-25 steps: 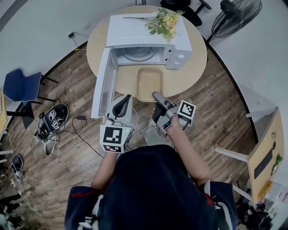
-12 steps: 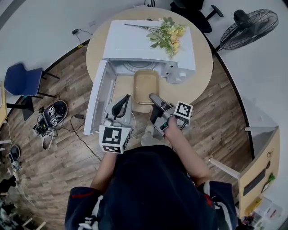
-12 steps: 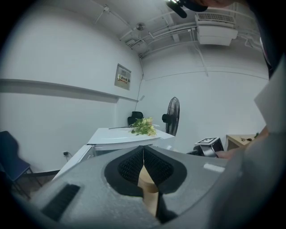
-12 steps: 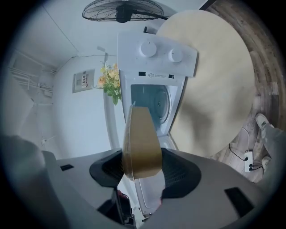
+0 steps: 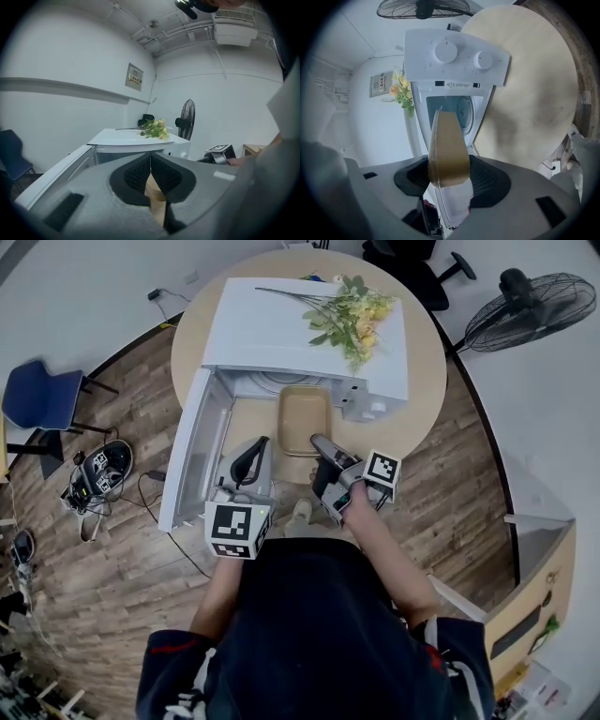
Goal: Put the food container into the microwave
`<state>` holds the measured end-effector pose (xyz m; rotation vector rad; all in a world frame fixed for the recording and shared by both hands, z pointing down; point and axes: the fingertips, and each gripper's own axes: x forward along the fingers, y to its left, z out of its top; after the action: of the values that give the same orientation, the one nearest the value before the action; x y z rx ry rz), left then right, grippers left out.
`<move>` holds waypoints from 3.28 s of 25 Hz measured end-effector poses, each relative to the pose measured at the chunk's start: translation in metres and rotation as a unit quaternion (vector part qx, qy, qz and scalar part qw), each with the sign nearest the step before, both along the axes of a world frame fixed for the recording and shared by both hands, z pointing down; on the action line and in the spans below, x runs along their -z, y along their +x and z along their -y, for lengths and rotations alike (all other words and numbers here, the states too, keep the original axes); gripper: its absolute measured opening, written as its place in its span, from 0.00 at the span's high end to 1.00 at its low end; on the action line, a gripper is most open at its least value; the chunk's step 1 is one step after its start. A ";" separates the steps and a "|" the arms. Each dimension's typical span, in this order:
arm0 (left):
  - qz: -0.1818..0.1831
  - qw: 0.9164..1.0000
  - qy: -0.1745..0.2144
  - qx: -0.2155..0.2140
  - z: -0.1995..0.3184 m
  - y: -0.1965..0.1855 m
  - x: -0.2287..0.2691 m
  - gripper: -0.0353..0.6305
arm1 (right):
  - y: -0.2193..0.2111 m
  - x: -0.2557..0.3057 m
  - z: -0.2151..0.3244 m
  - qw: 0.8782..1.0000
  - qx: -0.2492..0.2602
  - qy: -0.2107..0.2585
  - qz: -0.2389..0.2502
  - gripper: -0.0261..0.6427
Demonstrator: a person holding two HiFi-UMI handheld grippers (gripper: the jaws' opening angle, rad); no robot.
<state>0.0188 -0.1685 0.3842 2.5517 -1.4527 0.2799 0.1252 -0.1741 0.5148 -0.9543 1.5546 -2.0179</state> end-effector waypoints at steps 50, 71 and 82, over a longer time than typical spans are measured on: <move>0.016 0.996 -0.086 -0.014 0.023 -0.051 -0.066 0.92 | -0.051 -0.095 0.121 0.998 -0.058 -0.031 0.020 0.61; 0.020 0.995 -0.099 -0.006 0.025 -0.054 -0.076 0.92 | -0.047 -0.110 0.145 0.996 -0.086 -0.019 -0.004 0.58; 0.024 0.995 -0.095 -0.013 0.025 -0.049 -0.074 0.92 | -0.041 -0.087 0.127 0.998 -0.054 0.021 -0.033 0.55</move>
<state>-0.0302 -0.1933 0.4583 2.4280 -1.3403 0.4627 0.0837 -0.3008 0.6015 -1.0737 1.5396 -1.8906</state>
